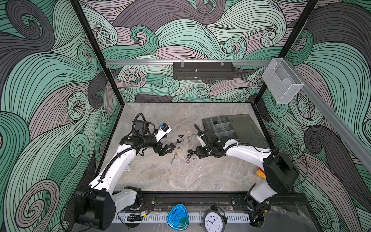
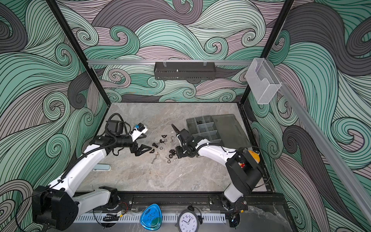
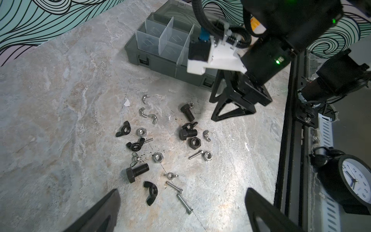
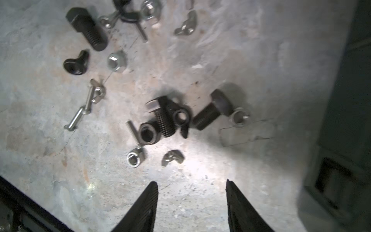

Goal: Sort the screws and nuts into containers
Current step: Pick up the nut from the center of the table.

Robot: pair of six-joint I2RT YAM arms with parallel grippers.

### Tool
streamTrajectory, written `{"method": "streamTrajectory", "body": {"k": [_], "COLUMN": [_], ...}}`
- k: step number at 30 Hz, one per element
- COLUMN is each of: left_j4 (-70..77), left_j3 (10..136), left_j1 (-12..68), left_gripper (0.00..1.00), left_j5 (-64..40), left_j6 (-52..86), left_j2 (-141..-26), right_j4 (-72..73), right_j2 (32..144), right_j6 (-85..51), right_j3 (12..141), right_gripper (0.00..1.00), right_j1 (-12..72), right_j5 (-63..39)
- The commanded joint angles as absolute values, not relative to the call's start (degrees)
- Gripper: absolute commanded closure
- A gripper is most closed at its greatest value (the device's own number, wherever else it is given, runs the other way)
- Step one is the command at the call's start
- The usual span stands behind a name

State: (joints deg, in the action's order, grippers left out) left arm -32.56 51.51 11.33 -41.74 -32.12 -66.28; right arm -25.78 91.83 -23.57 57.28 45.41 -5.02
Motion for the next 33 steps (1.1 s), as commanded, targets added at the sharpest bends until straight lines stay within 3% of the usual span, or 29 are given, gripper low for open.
{"method": "streamTrajectory", "body": {"k": [1,33], "left_j4": [-34.1,-32.8], "left_j3": [53.5,53.3], "left_j1": [11.1,11.1], "left_gripper": [0.01,0.01], "left_j5": [-41.7,-42.9], "left_j6": [-33.0,-32.1], "left_j2": [-66.4,-65.9], "right_j4": [-25.5,-26.3], "right_j2": [94.0,107.4], "right_j6": [-27.7,-28.2], "right_j3": [59.8,67.9], "right_gripper": [0.44,0.50], "right_j1": [48.4,51.7], "right_j5": [-4.8,-3.8]}}
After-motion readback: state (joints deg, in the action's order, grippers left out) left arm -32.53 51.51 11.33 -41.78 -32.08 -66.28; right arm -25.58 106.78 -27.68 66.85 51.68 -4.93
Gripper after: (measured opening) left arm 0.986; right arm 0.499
